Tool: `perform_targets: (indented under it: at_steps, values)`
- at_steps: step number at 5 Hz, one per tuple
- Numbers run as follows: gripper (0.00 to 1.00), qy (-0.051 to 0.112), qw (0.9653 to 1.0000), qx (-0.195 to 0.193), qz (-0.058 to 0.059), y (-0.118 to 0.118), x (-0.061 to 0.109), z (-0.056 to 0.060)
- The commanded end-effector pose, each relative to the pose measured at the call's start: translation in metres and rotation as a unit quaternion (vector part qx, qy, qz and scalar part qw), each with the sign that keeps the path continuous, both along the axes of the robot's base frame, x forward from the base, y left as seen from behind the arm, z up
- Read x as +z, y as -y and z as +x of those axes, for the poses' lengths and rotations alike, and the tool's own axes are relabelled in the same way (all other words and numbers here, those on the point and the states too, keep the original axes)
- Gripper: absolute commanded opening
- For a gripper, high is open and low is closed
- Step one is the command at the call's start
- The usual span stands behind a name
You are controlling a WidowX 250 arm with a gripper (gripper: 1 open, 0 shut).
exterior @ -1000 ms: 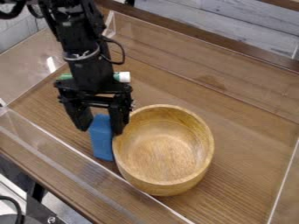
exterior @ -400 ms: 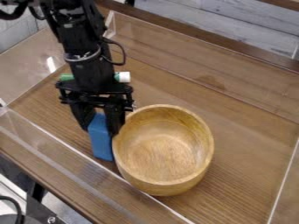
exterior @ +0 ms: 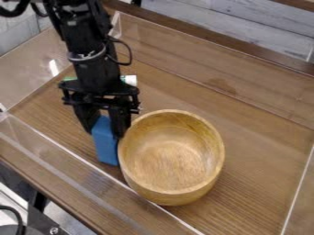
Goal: Put the blue block in the brown bowl
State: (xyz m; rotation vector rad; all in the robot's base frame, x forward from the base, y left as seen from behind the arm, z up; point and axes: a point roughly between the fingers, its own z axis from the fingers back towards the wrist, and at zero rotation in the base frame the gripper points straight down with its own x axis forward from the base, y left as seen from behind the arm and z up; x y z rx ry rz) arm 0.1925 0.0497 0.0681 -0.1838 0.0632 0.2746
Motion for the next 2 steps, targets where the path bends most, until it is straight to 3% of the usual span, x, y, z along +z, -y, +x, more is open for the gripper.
perform_targets:
  at_steps: [1,2]
  values:
    - [0.00,0.028,0.9994,-0.014,0.012,-0.0034,0.0151,0.0106]
    - [0.00,0.028,0.9993,-0.020,0.012,-0.0031,0.0174,0.0113]
